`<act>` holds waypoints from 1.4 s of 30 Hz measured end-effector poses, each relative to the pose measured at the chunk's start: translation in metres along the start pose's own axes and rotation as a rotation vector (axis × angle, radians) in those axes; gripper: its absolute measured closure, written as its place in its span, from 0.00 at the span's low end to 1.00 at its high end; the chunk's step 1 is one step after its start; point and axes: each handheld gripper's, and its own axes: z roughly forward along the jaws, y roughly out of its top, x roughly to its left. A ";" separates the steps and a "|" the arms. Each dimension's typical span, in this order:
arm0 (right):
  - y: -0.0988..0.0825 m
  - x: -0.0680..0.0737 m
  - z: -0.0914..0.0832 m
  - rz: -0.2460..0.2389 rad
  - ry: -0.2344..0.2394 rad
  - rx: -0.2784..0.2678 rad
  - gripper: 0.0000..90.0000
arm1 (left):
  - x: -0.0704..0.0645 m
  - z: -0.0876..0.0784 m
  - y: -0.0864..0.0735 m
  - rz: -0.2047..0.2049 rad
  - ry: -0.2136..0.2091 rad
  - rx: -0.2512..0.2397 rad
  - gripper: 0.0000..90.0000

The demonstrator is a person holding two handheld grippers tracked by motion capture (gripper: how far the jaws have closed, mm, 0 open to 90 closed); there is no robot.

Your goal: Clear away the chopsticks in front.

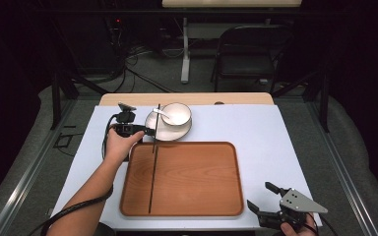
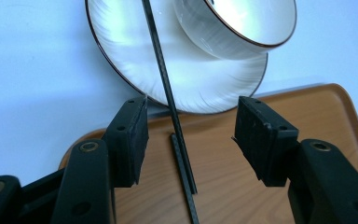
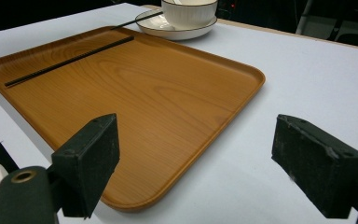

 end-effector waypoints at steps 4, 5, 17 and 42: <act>0.000 0.000 0.000 -0.002 -0.001 -0.003 0.16 | -0.003 0.006 0.005 0.009 0.032 0.005 0.53; 0.000 0.000 0.000 -0.002 -0.001 -0.003 0.16 | -0.003 0.008 0.006 0.011 0.040 0.004 0.51; 0.000 0.000 -0.001 -0.002 0.001 -0.005 0.16 | -0.007 0.023 0.020 0.003 0.107 0.020 0.64; -0.001 0.000 -0.001 -0.008 0.006 -0.008 0.16 | -0.002 0.059 0.032 -0.106 0.129 0.048 0.82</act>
